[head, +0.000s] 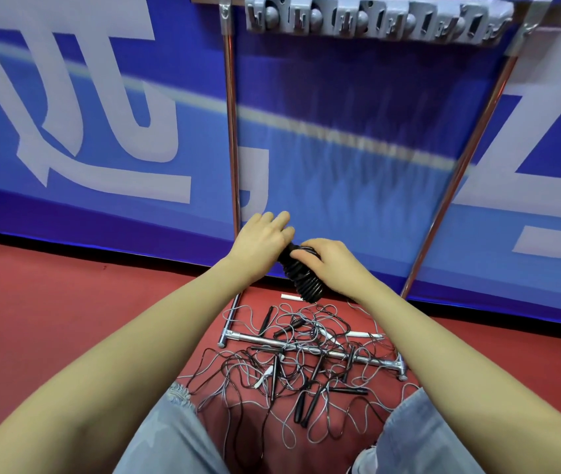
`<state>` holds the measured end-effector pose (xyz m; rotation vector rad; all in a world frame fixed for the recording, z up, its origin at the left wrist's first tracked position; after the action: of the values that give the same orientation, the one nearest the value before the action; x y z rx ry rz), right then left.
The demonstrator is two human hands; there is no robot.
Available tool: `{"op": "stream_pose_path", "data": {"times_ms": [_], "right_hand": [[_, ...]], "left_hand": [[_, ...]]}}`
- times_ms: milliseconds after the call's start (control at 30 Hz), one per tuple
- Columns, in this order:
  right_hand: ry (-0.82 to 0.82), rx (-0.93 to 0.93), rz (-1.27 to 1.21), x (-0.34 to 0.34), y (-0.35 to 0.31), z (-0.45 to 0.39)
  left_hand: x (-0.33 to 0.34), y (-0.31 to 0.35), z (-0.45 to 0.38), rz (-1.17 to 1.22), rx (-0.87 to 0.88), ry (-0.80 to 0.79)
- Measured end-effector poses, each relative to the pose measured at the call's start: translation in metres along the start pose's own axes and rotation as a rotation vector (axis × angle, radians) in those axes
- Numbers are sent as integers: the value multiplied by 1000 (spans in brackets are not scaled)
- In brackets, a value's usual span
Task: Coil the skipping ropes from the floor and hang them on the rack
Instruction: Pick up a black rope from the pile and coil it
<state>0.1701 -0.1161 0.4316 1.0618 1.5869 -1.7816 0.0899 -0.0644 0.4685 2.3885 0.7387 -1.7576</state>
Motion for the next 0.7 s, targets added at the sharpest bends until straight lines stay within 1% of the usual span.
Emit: {"op": "stream_pose_path", "data": {"times_ms": [33,67,100,133,167,233,300,333,467,600,700], "right_hand": [[56,18,-72,-4,3,2],[115,48,-150,-8,7,5],[175,77,-228,-12,10,7],[233,116,-293,-16,14,9],[285,154,-351,-20,19,9],[363,200,-429,-27,24,7],[390,208,-470,-30,24,3],[387,206,-486,-30,24,1],[320,152,-526,-26,16,-5],[201,51,-433,-18,0,-6],[142,-1,-417,-16,-3,-3]], "left_hand": [[-1,-12,-2,144,-110,30],[1,-25,-1,284,-262,55],[6,-30,2,418,-368,41],[10,-30,7,565,-430,16],[14,-25,11,694,-441,-7],[23,-7,17,830,-405,-111],[30,6,21,853,-404,-202],[32,8,20,839,-419,-205],[36,8,13,712,-453,-194],[35,-3,15,670,-598,-143],[28,-12,16,584,-624,-87]]}}
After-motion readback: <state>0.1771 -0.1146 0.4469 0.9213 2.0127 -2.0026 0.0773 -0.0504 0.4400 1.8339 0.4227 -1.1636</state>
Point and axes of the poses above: each hand's wrist, its own z-axis away from the middle knuckle, its own x-axis out of the palm, y = z × x, the point moved 8 cm from there along -z, towards the middle knuckle, and after that the axes turned 6 degrees about -y, right-handed, at the moved point
